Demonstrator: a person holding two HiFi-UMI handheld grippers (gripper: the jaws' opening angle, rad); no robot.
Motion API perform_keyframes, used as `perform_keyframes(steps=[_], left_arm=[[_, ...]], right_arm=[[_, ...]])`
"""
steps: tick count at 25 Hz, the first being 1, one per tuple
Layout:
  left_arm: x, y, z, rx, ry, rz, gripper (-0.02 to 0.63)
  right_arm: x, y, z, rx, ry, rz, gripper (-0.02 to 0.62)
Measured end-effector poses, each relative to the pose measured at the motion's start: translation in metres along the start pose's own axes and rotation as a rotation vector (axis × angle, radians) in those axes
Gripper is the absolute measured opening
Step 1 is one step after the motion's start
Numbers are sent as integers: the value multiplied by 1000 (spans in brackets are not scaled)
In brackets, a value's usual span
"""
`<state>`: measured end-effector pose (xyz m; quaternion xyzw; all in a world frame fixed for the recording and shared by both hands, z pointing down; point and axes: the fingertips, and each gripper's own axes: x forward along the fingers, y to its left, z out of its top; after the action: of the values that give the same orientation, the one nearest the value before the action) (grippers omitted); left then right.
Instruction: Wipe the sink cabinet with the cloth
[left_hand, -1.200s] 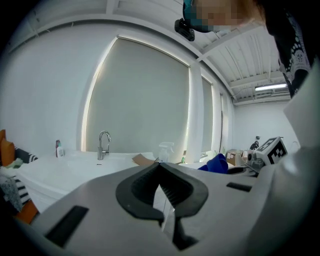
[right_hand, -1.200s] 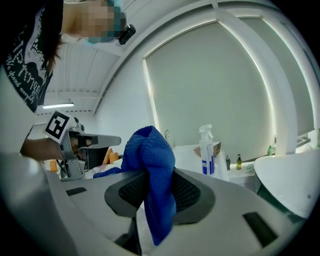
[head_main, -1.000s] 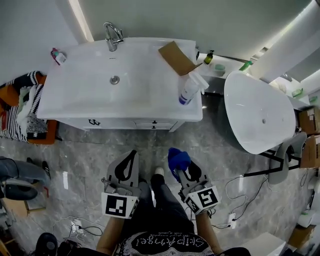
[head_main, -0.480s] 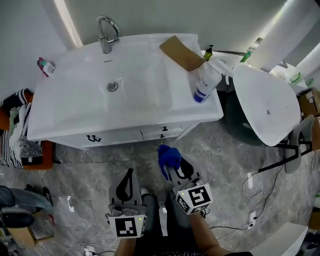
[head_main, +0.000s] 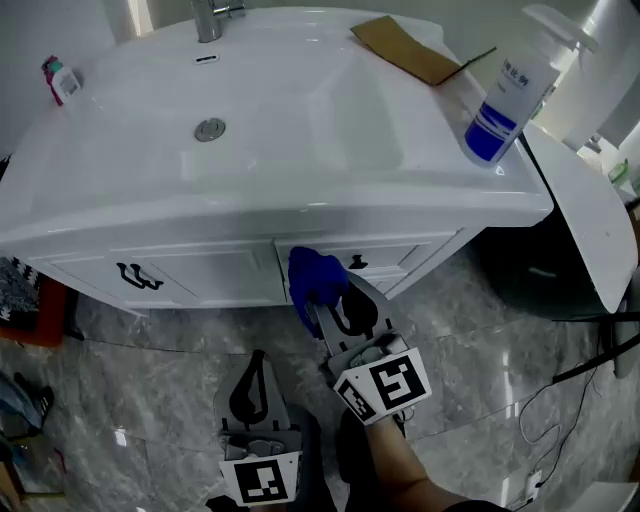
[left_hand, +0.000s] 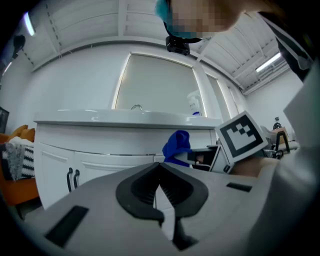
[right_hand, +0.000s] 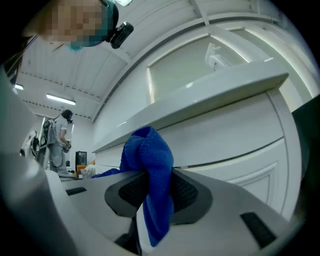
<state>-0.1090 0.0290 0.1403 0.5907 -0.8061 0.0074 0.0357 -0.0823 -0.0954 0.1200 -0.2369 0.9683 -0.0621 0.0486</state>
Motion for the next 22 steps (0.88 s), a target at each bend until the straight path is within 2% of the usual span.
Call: perform_keyframes(steps=[4,9,11,15,18,22], left_arm=[[33,6,-69,63,-73,12,0],[76,20,-122,48,-183,79,0],[87,13,-139,45,-200,40,0],[90,-18,-163,38,-168,-142,0],[88,-18,-170,47,-166,-163,0],[84,-24,-185,37,-144,-174,0]], right_arm=[[20,5,-22,-46,-99,62,117],[35,-4,-26,-126,-236,54,117],[37,-6,-26,-169,-290,49,117],[37,-7,-26,-224,-317,-1,115],[40,-4,-31,-210,-270,-22,115],[38,-5,-30,-239,-244,-2,115]])
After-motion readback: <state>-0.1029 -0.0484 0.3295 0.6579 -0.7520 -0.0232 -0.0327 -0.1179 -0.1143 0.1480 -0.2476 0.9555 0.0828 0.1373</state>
